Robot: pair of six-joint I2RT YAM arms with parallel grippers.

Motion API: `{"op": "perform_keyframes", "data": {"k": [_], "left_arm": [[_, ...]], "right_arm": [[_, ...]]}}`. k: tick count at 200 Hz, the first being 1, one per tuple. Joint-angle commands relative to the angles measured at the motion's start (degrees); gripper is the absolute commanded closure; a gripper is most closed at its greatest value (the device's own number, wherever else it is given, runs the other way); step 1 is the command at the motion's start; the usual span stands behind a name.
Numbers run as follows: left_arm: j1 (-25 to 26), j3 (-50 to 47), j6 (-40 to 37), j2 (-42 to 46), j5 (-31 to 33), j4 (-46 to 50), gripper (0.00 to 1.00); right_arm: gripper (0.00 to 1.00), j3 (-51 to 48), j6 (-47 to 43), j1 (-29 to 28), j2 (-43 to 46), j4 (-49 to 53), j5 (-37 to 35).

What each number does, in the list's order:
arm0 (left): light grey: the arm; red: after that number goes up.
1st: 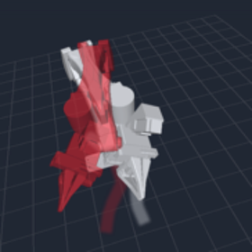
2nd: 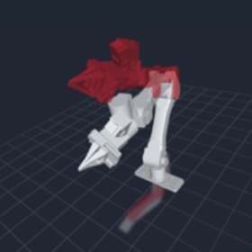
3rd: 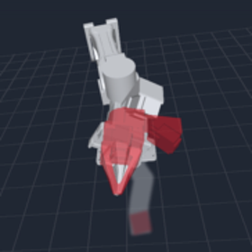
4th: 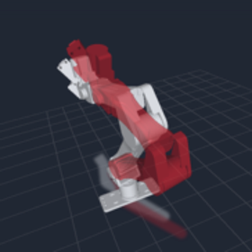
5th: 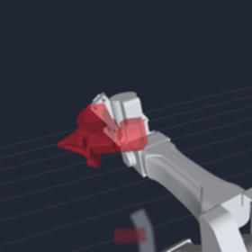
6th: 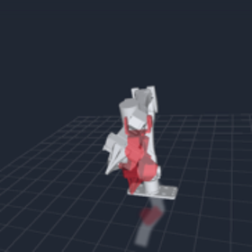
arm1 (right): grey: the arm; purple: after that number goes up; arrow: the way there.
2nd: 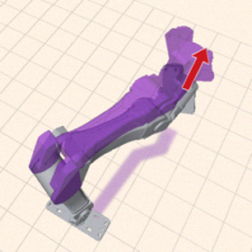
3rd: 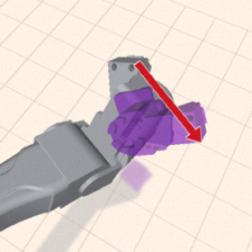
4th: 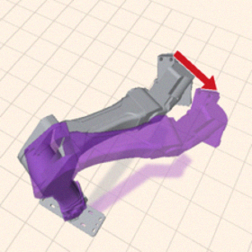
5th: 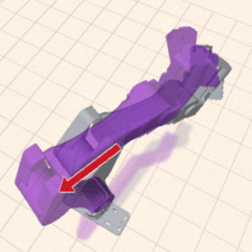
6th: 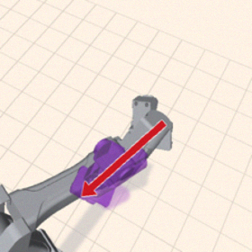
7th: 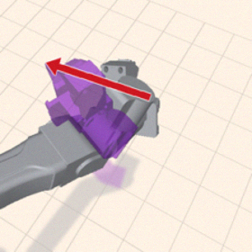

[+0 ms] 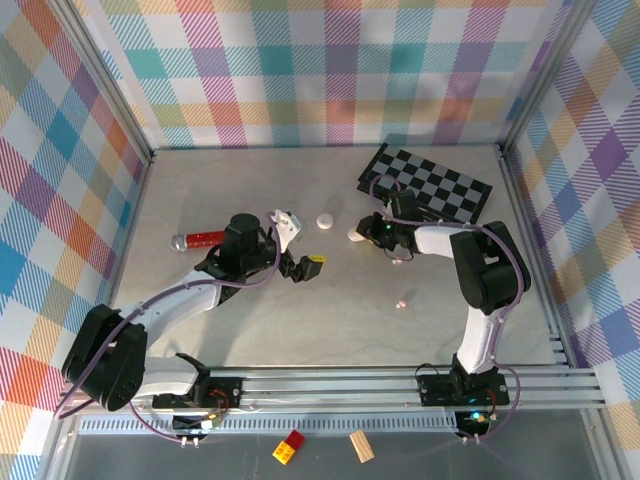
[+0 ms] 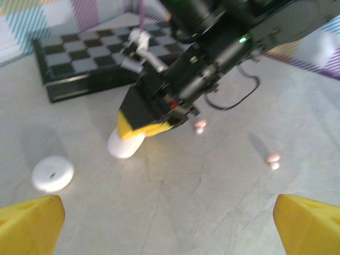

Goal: Insert the wireless bluetooth earbuds into the charging case

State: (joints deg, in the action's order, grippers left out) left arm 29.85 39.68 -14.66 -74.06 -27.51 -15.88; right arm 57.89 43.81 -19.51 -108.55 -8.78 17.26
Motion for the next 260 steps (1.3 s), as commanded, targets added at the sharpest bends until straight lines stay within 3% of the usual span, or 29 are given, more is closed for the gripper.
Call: {"op": "perform_keyframes", "data": {"k": [1, 26, 56, 90, 143, 198, 239, 260], "left_arm": [[-0.86, 3.37, 0.35, 0.44, 9.27, 8.47, 0.00], [-2.30, 6.69, 3.55, -0.88, 19.55, 17.61, 0.00], [-4.59, 10.19, 7.91, -1.86, 27.49, 28.17, 0.00], [-6.00, 16.18, 11.37, -6.34, 36.09, 44.84, 0.00], [-8.18, 20.80, 16.61, -17.03, 36.15, 55.00, 0.01], [-8.65, 22.90, 17.56, -25.00, 37.21, 57.01, 0.15], [-9.37, 23.17, 16.69, -25.87, 36.31, 56.01, 0.43], [-9.37, 23.17, 16.49, -25.77, 36.04, 55.69, 0.52]], "right_arm": [[0.58, 0.81, -2.71, -0.25, 1.63, 3.79, -4.61], [0.37, 1.39, -6.56, -0.27, 5.05, 7.51, -8.19], [0.24, 1.22, -11.05, -0.23, 10.01, 8.97, -9.09], [0.20, -0.29, -14.64, -0.32, 15.29, 8.57, -8.03], [0.20, -1.46, -14.83, -0.57, 18.00, 8.27, -7.15], [0.20, -3.28, -14.14, -0.62, 18.33, 7.56, -6.75], [0.20, -3.58, -14.11, -0.62, 18.64, 7.70, -6.62], [0.20, -3.62, -14.03, -0.62, 18.73, 7.81, -6.45]]}}
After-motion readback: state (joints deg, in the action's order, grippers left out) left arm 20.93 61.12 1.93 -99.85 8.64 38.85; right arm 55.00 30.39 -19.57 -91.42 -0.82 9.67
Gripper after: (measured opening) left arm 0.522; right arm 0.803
